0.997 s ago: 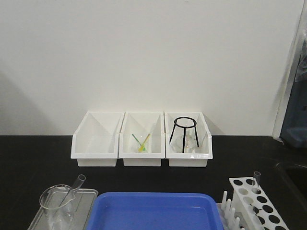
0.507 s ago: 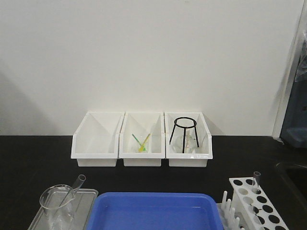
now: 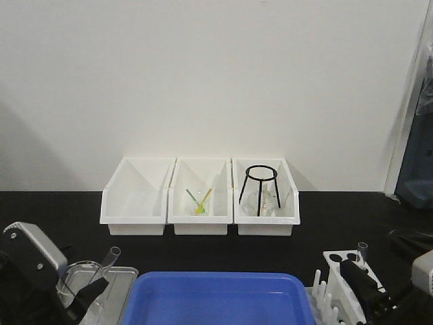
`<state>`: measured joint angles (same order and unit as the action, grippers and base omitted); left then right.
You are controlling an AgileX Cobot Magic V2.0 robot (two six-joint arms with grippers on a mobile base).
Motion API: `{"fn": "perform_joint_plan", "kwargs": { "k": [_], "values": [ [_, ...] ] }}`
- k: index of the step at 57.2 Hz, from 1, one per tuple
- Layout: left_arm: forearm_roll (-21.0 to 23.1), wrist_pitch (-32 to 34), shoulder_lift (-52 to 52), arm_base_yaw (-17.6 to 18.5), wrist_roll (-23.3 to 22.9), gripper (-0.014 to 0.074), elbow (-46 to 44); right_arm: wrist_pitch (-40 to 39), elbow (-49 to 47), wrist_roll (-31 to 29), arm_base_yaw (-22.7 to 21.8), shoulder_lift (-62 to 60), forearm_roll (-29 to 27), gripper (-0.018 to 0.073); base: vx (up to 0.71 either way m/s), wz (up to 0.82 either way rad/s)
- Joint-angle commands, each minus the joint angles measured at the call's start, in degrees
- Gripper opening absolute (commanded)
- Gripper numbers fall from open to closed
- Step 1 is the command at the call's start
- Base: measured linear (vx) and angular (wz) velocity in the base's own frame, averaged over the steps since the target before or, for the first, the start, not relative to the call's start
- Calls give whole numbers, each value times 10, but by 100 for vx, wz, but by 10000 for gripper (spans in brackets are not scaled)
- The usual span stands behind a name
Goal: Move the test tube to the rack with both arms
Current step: 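Grasp the clear test tube in the glass beaker with the left gripper and lift, then bring the held tube toward the right gripper and close right gripper on it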
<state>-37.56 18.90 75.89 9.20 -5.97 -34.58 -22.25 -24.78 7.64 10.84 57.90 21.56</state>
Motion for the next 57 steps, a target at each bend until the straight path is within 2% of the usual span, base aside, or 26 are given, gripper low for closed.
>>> {"fn": "perform_joint_plan", "kwargs": {
  "k": [1, 20, 30, 35, 42, 54, 57],
  "values": [
    [39, 31, 29, 4, -1, 563, -54, -57, -17, -19, 1, -1, 0, 533, 0, 0],
    [44, 32, 153, 4, -2, 563, -156, -58, -17, -23, 1, -1, -2, 533, 0, 0],
    [44, 45, 197, 4, -2, 563, -167, -58, -17, -32, 1, -1, -2, 533, 0, 0],
    [44, 54, 208, 4, -1, 533, -167, -58, -17, -38, 1, -1, -2, 533, 0, 0],
    [44, 72, 213, 4, 12, 411, -167, -58, -17, -37, 1, -1, -2, 533, 0, 0],
    [44, 83, 213, 4, 34, 53, -167, -58, -17, -37, 1, -1, -2, 533, 0, 0],
    [44, 83, 212, 4, 34, -10, -167, -58, -17, -37, 1, -1, -2, 533, 0, 0]
  ]
}}
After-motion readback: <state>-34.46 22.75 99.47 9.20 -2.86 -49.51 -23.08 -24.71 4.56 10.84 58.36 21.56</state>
